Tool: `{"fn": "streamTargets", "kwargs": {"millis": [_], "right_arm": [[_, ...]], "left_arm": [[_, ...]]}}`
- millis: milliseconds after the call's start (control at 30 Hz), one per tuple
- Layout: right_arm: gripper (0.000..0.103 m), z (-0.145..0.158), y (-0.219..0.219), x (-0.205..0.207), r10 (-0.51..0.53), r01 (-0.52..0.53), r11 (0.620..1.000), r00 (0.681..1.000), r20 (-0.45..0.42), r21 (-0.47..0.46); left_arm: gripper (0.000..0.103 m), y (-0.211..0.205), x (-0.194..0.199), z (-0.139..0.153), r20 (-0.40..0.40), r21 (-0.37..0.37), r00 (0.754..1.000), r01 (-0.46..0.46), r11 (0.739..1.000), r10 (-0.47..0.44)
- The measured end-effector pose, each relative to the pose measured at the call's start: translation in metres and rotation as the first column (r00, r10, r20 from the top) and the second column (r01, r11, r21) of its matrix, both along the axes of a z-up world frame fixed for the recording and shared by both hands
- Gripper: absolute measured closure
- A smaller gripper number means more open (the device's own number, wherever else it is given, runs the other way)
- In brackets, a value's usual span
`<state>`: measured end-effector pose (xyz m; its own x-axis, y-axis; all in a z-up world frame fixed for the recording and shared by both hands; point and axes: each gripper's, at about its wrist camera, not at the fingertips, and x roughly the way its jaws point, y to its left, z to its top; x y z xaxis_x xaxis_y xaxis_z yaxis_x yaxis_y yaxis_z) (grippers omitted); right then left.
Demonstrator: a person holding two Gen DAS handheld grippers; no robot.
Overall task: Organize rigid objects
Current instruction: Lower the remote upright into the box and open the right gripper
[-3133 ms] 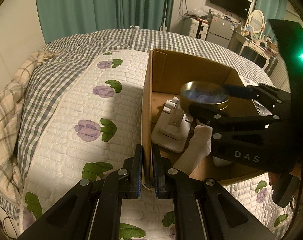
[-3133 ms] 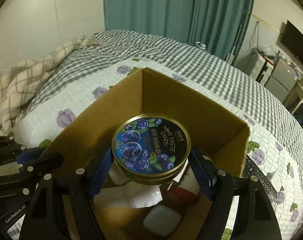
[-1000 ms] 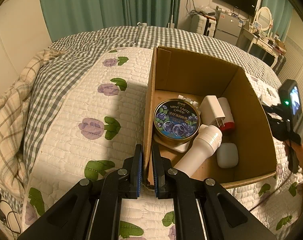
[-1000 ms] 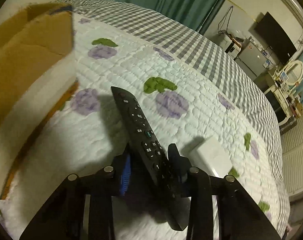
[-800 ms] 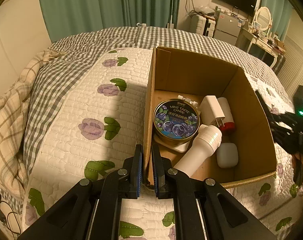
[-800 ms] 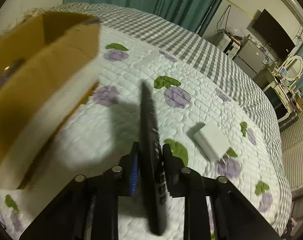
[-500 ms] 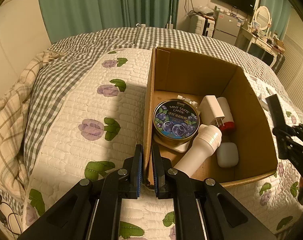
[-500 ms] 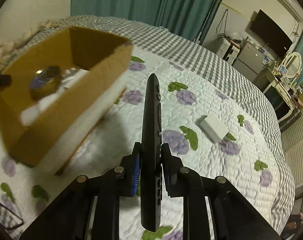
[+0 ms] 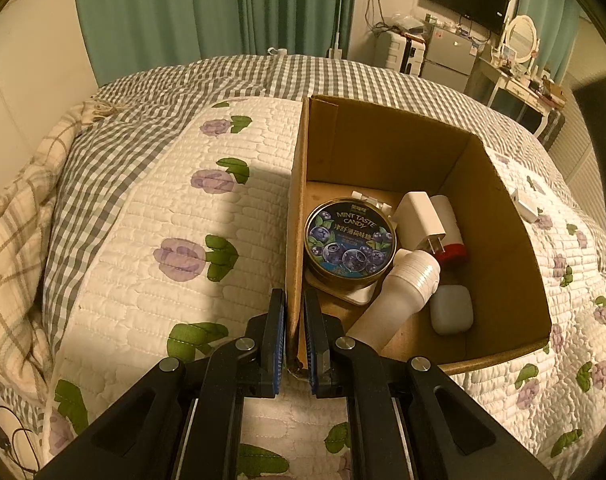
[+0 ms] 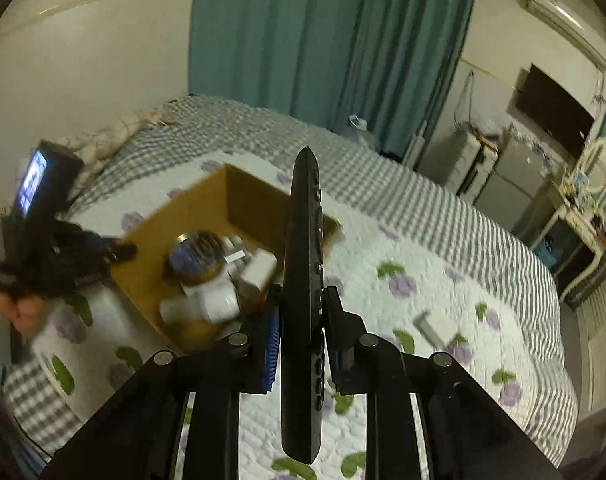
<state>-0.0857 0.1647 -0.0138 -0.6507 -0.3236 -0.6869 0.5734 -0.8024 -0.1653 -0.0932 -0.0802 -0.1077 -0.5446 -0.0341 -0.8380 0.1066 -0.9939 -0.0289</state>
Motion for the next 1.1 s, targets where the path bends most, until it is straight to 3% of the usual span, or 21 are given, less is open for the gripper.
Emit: {"fn": "streamTargets", "kwargs": {"millis": [200,433,733,1100], "right_arm": [[0.084,0.004,-0.041,-0.006,0.056,-0.056,0.997,0.998,0.008,-0.058],[0.084,-0.029,-0.078,-0.022,0.076,-0.070,0.995,0.994,0.078,-0.074],[0.084,-0.077,-0.095,-0.038,0.063,-0.052,0.996,0.983,0.173,-0.070],[0.080,-0.096,-0.097,-0.046,0.044,-0.030,0.997,0.977,0.210,-0.071]], "left_arm": [[0.095,-0.001,0.000,0.001,-0.001,0.004,1.000,0.004,1.000,-0.004],[0.095,-0.003,0.000,0.001,-0.004,0.012,1.000,0.014,1.000,-0.014],[0.095,-0.002,0.001,0.002,-0.007,0.006,1.000,0.016,1.000,-0.016],[0.095,-0.001,0.000,0.003,-0.006,0.004,1.000,0.013,1.000,-0.013]]}}
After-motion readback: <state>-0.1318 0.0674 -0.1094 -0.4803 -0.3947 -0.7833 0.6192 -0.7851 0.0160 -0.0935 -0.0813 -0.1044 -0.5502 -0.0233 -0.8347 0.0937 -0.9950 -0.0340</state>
